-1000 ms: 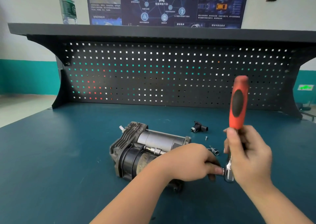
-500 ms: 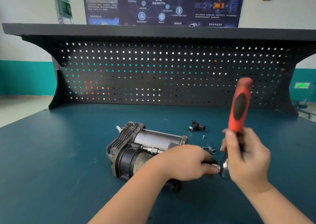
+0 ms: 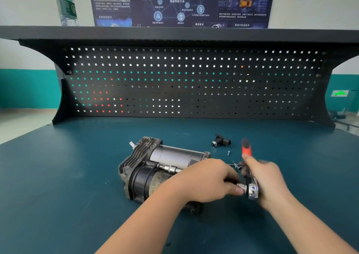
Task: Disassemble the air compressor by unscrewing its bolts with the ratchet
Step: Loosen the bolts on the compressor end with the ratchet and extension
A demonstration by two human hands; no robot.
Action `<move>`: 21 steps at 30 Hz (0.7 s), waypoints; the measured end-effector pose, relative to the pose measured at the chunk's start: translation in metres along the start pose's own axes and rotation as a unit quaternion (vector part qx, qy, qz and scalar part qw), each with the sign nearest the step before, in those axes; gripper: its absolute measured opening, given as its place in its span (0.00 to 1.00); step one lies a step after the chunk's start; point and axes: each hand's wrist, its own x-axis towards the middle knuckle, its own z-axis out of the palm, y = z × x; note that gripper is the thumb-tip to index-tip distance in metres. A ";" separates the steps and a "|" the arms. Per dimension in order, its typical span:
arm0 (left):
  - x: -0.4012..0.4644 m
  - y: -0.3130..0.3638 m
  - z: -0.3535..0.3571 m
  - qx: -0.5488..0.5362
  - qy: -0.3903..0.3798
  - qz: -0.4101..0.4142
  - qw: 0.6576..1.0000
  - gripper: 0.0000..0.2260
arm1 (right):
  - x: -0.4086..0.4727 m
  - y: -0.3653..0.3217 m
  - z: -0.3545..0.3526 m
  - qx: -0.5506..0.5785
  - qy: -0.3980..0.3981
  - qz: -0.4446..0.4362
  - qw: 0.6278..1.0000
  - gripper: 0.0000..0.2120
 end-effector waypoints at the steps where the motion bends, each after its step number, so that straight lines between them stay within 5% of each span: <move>1: 0.000 0.000 0.000 0.009 -0.010 -0.001 1.000 0.11 | -0.002 -0.002 0.000 -0.039 0.023 -0.095 0.994 0.15; 5: 0.000 0.002 -0.002 0.024 -0.048 -0.010 0.999 0.14 | -0.022 -0.010 -0.003 -0.105 0.022 -0.503 0.858 0.16; 7: -0.001 0.003 -0.002 0.008 -0.050 -0.008 0.999 0.11 | -0.026 -0.004 -0.006 -0.149 -0.013 -0.594 0.791 0.15; 8: 0.000 0.003 -0.002 0.006 -0.046 -0.005 0.999 0.10 | -0.027 -0.004 -0.007 -0.148 -0.028 -0.594 0.790 0.13; 11: 0.000 0.002 -0.002 0.016 -0.030 0.003 0.999 0.10 | -0.026 -0.015 -0.001 -0.078 -0.032 -0.450 0.889 0.13; 14: 0.000 0.001 -0.002 -0.009 -0.003 0.007 1.000 0.09 | -0.011 -0.018 0.002 -0.052 0.002 -0.184 0.982 0.13; 17: 0.001 -0.002 -0.001 -0.025 0.024 -0.002 0.999 0.08 | -0.002 -0.005 0.002 0.142 -0.038 0.097 0.984 0.09; 19: 0.001 -0.002 -0.001 -0.025 0.020 -0.004 0.999 0.07 | -0.003 0.000 0.002 0.178 -0.047 0.132 0.974 0.10; 21: 0.000 -0.001 -0.001 -0.022 0.008 -0.007 1.000 0.10 | -0.003 -0.001 0.003 0.110 -0.014 0.019 0.994 0.13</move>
